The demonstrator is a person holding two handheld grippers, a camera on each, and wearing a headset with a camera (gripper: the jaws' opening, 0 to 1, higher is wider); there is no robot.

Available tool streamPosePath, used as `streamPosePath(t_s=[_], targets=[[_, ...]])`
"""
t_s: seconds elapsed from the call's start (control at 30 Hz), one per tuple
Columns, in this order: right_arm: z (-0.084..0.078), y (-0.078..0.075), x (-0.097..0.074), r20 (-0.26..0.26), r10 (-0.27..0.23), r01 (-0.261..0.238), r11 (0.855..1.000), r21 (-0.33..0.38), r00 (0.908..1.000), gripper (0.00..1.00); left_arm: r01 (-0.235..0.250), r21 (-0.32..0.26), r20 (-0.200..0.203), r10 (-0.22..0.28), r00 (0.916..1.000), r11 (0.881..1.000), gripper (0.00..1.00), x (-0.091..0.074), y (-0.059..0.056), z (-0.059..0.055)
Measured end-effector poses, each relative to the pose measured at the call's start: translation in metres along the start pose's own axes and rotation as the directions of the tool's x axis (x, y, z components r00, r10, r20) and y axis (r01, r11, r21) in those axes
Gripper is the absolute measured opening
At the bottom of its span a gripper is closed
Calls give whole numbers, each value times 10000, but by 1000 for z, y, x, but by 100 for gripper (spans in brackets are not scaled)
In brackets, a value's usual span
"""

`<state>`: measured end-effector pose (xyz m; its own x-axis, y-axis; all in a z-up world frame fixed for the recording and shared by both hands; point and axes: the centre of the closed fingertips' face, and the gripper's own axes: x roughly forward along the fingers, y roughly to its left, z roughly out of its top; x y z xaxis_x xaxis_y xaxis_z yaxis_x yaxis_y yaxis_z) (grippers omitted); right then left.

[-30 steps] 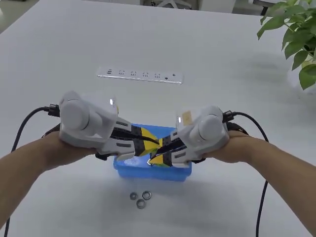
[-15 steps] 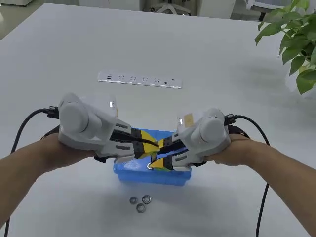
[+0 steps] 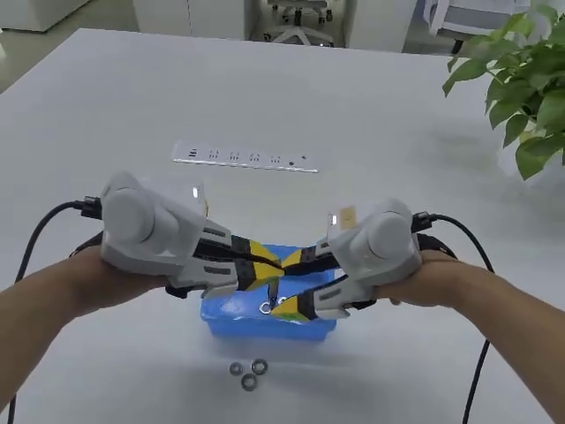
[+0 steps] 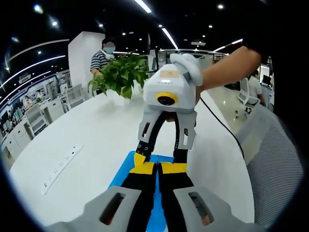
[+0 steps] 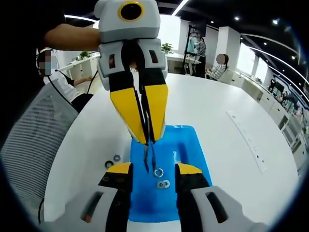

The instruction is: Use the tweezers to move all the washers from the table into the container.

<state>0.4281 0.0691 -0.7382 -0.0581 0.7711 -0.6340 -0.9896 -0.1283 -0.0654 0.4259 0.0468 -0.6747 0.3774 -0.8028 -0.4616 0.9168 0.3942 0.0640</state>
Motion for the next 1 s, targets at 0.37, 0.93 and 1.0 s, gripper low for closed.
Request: streamPosePath(t_s=[0.37, 0.93, 1.0], targets=[[-6, 2, -23, -69, -730, 733, 9957, 562, 9973, 52, -67, 92, 77, 67, 9999, 9999, 5, -8, -4, 10], [-21, 8, -50, -218, -1904, 1916, 9733, 1262, 9815, 92, -147, 95, 138, 145, 9998, 9998, 5, -18, -14, 21], [-22, 10, -52, -220, -1978, 1990, 9701, 1389, 9800, 97, -172, 74, 167, 171, 9997, 9998, 5, -20, -15, 22]])
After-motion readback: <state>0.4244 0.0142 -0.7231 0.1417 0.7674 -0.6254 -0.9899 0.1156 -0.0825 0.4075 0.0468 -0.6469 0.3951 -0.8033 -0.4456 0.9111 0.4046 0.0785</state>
